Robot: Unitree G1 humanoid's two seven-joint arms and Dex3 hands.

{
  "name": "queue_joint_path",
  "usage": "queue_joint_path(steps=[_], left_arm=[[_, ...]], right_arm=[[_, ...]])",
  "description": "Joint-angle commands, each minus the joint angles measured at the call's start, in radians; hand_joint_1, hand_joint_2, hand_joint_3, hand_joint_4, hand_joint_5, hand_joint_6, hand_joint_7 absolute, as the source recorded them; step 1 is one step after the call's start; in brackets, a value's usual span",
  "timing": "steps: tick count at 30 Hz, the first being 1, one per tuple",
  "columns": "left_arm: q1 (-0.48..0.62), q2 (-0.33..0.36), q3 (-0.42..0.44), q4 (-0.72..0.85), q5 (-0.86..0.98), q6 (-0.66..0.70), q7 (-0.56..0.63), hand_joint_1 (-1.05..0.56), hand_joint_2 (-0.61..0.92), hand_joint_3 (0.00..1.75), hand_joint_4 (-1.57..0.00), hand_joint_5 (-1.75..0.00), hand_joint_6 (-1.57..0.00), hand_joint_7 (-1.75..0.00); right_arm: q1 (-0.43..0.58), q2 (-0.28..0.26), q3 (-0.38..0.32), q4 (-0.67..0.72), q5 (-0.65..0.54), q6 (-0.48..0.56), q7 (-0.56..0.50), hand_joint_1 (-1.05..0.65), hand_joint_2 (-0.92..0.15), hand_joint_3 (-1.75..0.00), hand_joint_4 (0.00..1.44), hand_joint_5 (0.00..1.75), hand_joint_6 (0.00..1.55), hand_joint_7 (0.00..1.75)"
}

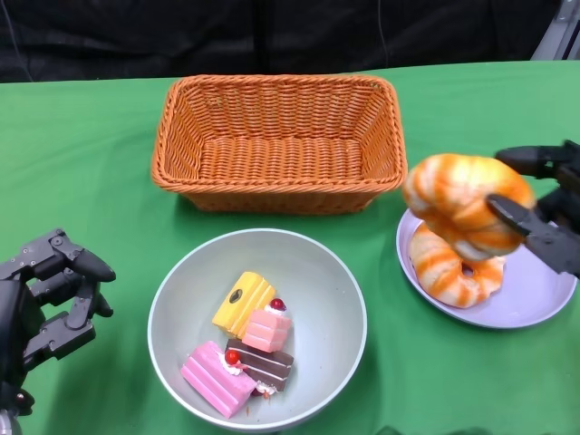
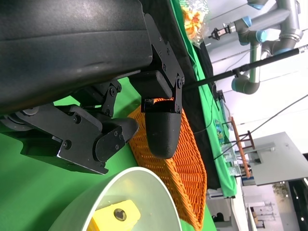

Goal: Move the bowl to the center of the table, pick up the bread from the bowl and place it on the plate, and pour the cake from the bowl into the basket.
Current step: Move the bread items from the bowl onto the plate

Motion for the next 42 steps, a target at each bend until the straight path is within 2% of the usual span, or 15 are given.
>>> queue_joint_path(steps=[1, 7, 11, 13, 19, 26, 34, 39, 42], left_arm=[[-0.007, 0.020, 0.011, 0.003, -0.014, 0.007, -0.002, 0.04, 0.70, 0.93, -0.72, -1.65, -0.76, -1.32], [-0.009, 0.022, 0.010, 0.002, -0.009, 0.011, 0.006, 0.05, 0.70, 0.93, -0.71, -1.65, -0.76, -1.31], [-0.009, 0.023, 0.012, 0.007, -0.008, 0.002, 0.007, 0.04, 0.69, 0.93, -0.72, -1.64, -0.76, -1.30], [-0.009, 0.024, 0.012, 0.008, -0.007, 0.000, 0.008, 0.04, 0.69, 0.93, -0.73, -1.64, -0.77, -1.29], [-0.007, 0.026, 0.011, 0.008, 0.000, -0.003, 0.013, 0.03, 0.69, 0.94, -0.72, -1.64, -0.78, -1.28], [-0.007, 0.026, 0.012, 0.006, -0.003, 0.001, 0.015, 0.03, 0.68, 0.94, -0.73, -1.64, -0.78, -1.29], [-0.003, 0.026, 0.011, -0.001, 0.001, 0.009, 0.022, 0.02, 0.67, 0.94, -0.73, -1.64, -0.78, -1.29], [-0.002, 0.025, 0.012, -0.004, -0.002, 0.010, 0.020, 0.03, 0.67, 0.95, -0.73, -1.65, -0.77, -1.29], [0.000, 0.024, 0.012, -0.006, 0.004, 0.010, 0.026, 0.04, 0.67, 0.95, -0.73, -1.66, -0.77, -1.29]], right_arm=[[-0.027, -0.015, -0.063, -0.028, 0.076, 0.114, 0.008, -0.11, -0.92, -0.15, 0.57, 1.68, 0.68, 1.01], [-0.087, -0.029, -0.171, -0.005, 0.239, 0.361, 0.016, -0.10, -0.92, -0.25, 0.44, 1.65, 0.61, 1.11], [-0.128, -0.043, -0.206, 0.055, 0.272, 0.415, 0.009, -0.09, -0.92, -0.26, 0.39, 1.72, 0.55, 1.23], [-0.141, -0.048, -0.203, 0.078, 0.259, 0.418, -0.006, -0.09, -0.92, -0.25, 0.38, 1.71, 0.54, 1.24], [-0.172, -0.065, -0.179, 0.163, 0.193, 0.391, -0.048, -0.09, -0.92, -0.17, 0.47, 1.70, 0.56, 1.23], [-0.195, -0.076, -0.172, 0.263, 0.142, 0.349, -0.087, -0.08, -0.92, -0.18, 0.50, 1.70, 0.57, 1.11], [-0.225, -0.105, -0.157, 0.436, 0.089, 0.241, -0.098, -0.08, -0.92, -0.16, 0.51, 1.74, 0.61, 1.09], [-0.245, -0.114, -0.140, 0.508, 0.049, 0.212, -0.125, -0.12, -0.92, -0.12, 0.55, 1.64, 0.65, 0.94], [-0.256, -0.119, -0.135, 0.548, 0.038, 0.196, -0.132, -0.12, -0.92, -0.12, 0.58, 1.66, 0.68, 0.88]])
